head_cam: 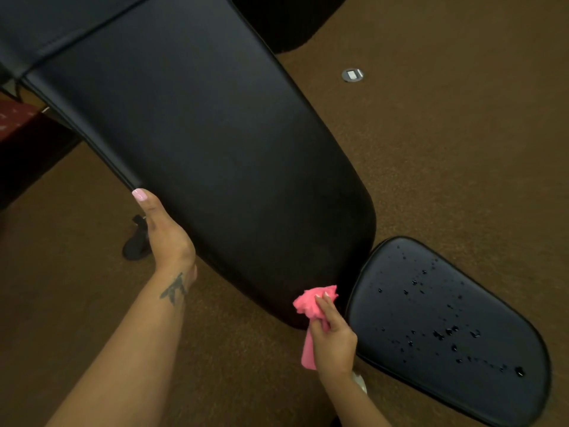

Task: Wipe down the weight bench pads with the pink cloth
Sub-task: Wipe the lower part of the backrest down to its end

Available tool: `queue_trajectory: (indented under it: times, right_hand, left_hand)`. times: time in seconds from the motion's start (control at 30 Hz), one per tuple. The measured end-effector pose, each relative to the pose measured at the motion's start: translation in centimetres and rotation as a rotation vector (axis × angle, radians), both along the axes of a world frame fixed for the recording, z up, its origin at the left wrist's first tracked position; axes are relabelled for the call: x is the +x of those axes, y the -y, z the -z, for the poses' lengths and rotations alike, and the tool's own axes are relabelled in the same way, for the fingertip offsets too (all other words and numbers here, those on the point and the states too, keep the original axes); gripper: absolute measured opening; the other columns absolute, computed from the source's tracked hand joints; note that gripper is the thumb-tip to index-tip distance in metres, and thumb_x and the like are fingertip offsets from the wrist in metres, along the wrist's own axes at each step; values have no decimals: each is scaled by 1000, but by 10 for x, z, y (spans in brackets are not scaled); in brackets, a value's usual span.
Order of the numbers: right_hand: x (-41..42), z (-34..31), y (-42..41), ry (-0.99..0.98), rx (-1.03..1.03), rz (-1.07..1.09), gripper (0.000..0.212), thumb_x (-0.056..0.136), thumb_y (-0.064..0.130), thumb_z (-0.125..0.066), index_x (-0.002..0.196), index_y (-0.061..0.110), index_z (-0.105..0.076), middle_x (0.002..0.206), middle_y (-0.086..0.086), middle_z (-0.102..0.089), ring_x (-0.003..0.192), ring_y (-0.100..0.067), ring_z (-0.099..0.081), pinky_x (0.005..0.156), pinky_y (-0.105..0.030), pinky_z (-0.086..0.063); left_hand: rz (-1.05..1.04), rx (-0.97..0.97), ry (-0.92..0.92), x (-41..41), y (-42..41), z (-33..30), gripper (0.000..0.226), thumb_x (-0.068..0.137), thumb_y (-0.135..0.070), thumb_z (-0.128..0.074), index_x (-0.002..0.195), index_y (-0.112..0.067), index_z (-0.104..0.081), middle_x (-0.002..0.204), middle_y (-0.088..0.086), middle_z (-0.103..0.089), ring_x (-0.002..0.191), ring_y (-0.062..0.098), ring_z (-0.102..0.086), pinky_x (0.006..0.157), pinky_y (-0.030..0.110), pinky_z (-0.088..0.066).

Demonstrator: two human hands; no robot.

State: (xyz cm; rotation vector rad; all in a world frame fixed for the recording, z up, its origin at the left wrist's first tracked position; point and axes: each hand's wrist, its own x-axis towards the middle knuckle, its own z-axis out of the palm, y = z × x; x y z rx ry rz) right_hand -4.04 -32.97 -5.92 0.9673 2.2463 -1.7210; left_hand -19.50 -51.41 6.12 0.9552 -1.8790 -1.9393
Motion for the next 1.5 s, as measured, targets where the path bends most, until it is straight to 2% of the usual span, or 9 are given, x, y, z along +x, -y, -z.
queue_trajectory:
  times: [0.13, 0.23, 0.47, 0.7, 0.83, 1.03, 1.17, 1.3, 1.5]
  right_hand:
    - [-25, 5, -11, 34, 49, 78, 42, 89, 18, -58, 128, 32, -50, 115, -6, -64, 92, -15, -60, 81, -27, -48]
    - [-44, -2, -6, 12, 36, 97, 42, 89, 16, -58, 127, 32, -52, 122, -3, -61, 103, -16, -59, 93, -35, -48]
    - [-23, -10, -1, -80, -21, -31, 58, 86, 9, -61, 101, 63, -45, 133, 11, -53, 115, -11, -55, 97, -38, -48]
    - [-45, -4, -19, 35, 17, 84, 41, 89, 15, -58, 126, 29, -53, 122, -6, -61, 103, -18, -60, 89, -28, -46]
    - [-62, -18, -7, -61, 17, 51, 41, 88, 13, -59, 126, 30, -55, 126, -2, -60, 113, -17, -57, 100, -39, -44]
    - [-40, -20, -2, -175, 24, -123, 52, 86, 7, -60, 115, 48, -47, 130, 24, -46, 122, -5, -49, 104, -35, -42]
    - [-36, -10, -15, -75, -7, -37, 50, 87, 10, -60, 108, 54, -47, 133, 11, -52, 116, -10, -54, 100, -38, -46]
    - [-55, -8, -17, -21, 18, 40, 41, 89, 16, -57, 125, 36, -53, 128, 0, -58, 112, -16, -57, 99, -41, -45]
    - [-64, -25, -4, -154, 110, -76, 44, 89, 13, -57, 127, 34, -51, 132, 9, -54, 116, -9, -55, 101, -34, -45]
  left_hand:
    - [-24, -18, -4, -1, 0, 0, 77, 93, -69, -17, 151, -20, -31, 152, -11, -36, 138, 7, -34, 115, 25, -25]
    - [-23, -18, 4, 0, -2, -2, 77, 94, -69, -17, 151, -20, -30, 152, -10, -36, 138, 8, -34, 111, 20, -26]
    - [-41, -19, 52, 1, -4, -3, 79, 93, -70, -17, 151, -19, -31, 152, -10, -36, 138, 9, -34, 108, 21, -25]
    - [-44, 8, 80, -1, 0, -1, 87, 86, -79, -18, 151, -22, -30, 153, -10, -36, 139, 12, -34, 118, 33, -24]
    - [-56, 20, 58, -1, 2, 0, 89, 83, -81, -21, 150, -23, -31, 152, -11, -38, 138, 11, -36, 118, 34, -26]
    - [-56, -3, 38, 1, -6, -6, 80, 92, -71, -17, 153, -19, -24, 156, -8, -30, 142, 12, -30, 115, 28, -22]
    - [-65, -24, 40, 1, -8, -8, 78, 94, -69, -16, 153, -19, -25, 156, -7, -31, 142, 13, -30, 116, 29, -23]
    - [-95, -25, 56, -2, -4, -2, 82, 91, -73, -18, 150, -18, -32, 153, -8, -37, 139, 12, -35, 117, 31, -26]
    - [-105, -22, 66, -2, -2, 2, 87, 87, -77, -18, 150, -19, -32, 152, -9, -38, 138, 12, -35, 118, 32, -25]
